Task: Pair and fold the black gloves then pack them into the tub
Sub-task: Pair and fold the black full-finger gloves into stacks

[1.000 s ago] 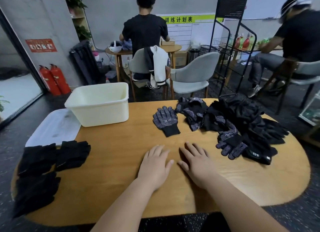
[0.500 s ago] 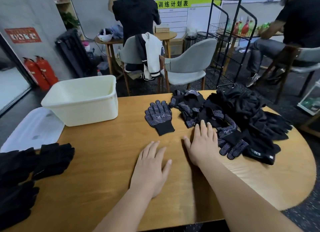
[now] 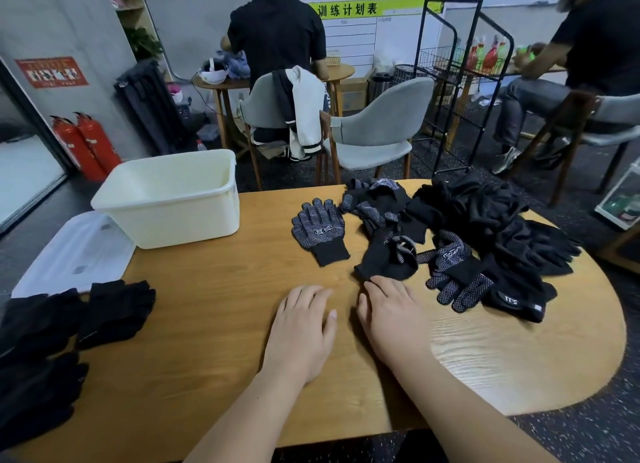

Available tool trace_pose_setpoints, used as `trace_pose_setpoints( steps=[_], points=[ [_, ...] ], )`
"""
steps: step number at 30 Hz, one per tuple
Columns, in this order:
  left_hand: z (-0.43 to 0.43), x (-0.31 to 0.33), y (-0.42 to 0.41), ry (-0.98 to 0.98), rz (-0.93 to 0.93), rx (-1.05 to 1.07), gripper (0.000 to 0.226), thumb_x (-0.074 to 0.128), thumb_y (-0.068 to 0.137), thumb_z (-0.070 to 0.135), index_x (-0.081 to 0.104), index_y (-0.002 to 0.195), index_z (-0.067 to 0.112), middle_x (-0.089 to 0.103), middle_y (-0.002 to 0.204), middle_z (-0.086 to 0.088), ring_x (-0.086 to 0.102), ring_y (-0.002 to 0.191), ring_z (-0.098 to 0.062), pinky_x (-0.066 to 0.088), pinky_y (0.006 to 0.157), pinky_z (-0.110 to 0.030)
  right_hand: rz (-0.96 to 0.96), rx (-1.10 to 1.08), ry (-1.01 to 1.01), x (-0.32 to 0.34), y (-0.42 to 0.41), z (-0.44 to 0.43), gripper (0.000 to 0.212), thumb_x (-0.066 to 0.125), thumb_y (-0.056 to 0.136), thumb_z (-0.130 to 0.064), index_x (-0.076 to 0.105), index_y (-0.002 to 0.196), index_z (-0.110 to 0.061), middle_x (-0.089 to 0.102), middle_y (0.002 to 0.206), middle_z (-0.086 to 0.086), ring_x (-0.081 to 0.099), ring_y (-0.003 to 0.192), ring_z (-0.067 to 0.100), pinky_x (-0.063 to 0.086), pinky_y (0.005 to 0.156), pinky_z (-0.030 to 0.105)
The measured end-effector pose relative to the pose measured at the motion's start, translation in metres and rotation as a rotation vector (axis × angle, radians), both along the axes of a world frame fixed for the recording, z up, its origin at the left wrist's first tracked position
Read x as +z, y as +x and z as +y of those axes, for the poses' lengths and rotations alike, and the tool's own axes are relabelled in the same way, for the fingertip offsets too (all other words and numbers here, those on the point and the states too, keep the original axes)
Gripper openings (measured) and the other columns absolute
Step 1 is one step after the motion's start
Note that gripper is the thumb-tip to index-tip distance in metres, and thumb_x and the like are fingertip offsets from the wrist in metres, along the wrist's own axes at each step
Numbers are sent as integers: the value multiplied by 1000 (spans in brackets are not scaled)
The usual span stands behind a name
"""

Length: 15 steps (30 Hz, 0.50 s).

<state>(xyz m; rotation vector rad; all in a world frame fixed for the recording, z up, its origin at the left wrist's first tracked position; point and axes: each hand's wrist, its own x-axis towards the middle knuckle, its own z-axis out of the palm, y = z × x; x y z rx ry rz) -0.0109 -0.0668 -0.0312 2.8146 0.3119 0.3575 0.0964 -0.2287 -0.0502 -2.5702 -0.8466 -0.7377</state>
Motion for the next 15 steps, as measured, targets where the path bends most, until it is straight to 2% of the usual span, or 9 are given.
trace_pose_setpoints(
  steps=[4,7,9,12,15],
  points=[
    [1,1,-4,-40,-25,-24,53,28,107,41,40,158,35,49,147,16,36,140,-9,32,119,-32,22,102,-1,2,-28,-4,27,58,96,-28,76,110,-14,71,116,1,64,109,25,49,97,39],
    [3,-1,-7,-44,-35,-54,52,31,105,43,39,157,43,47,144,18,37,137,-8,35,116,-33,77,196,-48,7,-41,-8,34,53,93,-31,71,120,-19,71,120,-6,62,115,19,46,98,34],
    [3,-1,-8,-24,-29,-73,51,33,105,48,44,155,45,46,146,17,36,139,-9,34,117,-34,122,235,-17,11,-42,-9,35,50,93,-30,66,124,-21,69,120,-7,60,115,17,48,97,33],
    [-1,-1,-8,22,-13,-73,52,30,105,52,58,147,40,47,147,16,36,140,-12,34,118,-36,159,199,54,12,-36,-10,34,49,93,-25,64,122,-17,64,122,-4,56,116,22,50,97,40],
    [-2,0,-12,39,-75,-24,48,36,105,54,72,131,35,58,131,18,45,129,-11,41,110,-37,155,121,50,13,-33,-9,35,49,94,-27,65,123,-14,60,126,0,54,116,26,50,94,44]
  ],
)
